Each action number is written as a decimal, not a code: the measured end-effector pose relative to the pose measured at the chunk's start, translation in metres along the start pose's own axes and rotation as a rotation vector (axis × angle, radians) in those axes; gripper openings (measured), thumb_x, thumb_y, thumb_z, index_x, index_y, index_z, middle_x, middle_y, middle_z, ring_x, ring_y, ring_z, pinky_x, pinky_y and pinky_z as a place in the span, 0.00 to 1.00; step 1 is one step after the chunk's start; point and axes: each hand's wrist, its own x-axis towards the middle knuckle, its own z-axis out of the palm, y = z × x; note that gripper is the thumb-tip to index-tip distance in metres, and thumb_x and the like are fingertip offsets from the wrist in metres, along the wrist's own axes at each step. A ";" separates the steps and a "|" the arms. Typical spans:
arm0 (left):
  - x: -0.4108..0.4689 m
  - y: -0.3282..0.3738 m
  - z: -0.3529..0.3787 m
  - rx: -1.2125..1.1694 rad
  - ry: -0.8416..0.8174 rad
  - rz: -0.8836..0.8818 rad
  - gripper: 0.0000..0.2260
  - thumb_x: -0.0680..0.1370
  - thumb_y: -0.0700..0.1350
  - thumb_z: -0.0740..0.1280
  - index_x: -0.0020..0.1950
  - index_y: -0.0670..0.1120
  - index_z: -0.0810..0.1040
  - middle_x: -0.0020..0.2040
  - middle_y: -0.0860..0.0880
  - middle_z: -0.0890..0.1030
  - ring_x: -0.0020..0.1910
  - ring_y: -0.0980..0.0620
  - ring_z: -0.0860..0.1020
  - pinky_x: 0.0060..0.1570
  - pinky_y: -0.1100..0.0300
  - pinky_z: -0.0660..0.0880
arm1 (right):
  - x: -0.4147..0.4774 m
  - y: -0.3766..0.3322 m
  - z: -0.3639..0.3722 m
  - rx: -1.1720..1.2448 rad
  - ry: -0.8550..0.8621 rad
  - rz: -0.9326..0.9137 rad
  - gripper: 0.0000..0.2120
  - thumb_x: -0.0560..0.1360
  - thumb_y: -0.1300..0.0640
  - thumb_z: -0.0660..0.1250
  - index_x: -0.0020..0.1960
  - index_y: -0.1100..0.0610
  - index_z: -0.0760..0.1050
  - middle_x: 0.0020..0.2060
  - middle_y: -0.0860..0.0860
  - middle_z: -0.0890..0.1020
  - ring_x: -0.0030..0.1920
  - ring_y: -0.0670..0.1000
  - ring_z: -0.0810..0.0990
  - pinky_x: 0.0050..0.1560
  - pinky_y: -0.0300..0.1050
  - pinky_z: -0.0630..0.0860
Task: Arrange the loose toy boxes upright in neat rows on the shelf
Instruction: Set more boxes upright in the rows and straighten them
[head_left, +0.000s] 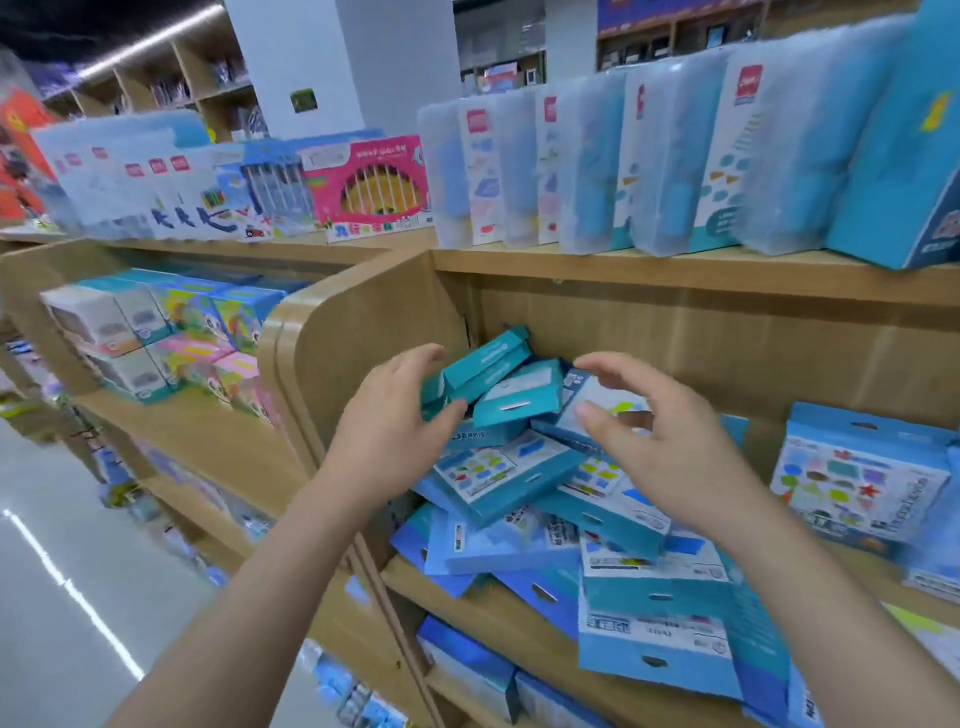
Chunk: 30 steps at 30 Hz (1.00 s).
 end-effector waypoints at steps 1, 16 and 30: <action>0.002 -0.005 0.004 0.006 -0.053 -0.015 0.23 0.77 0.53 0.64 0.70 0.50 0.65 0.66 0.52 0.73 0.64 0.51 0.70 0.57 0.58 0.68 | 0.006 -0.005 0.009 -0.069 -0.025 -0.036 0.15 0.75 0.51 0.66 0.62 0.43 0.73 0.58 0.36 0.75 0.59 0.35 0.71 0.58 0.33 0.67; 0.039 -0.018 0.003 0.004 0.130 0.219 0.13 0.79 0.53 0.61 0.58 0.48 0.76 0.48 0.48 0.83 0.44 0.46 0.81 0.41 0.51 0.78 | 0.036 -0.004 0.057 -0.618 -0.153 -0.028 0.23 0.76 0.43 0.61 0.70 0.41 0.62 0.69 0.38 0.66 0.70 0.42 0.61 0.66 0.53 0.58; 0.015 -0.015 -0.026 -0.121 0.451 0.624 0.15 0.82 0.43 0.55 0.46 0.41 0.81 0.40 0.49 0.82 0.37 0.51 0.79 0.32 0.55 0.76 | 0.054 -0.035 0.060 -0.326 -0.103 -0.250 0.33 0.73 0.53 0.70 0.70 0.35 0.58 0.71 0.39 0.64 0.72 0.41 0.60 0.69 0.58 0.63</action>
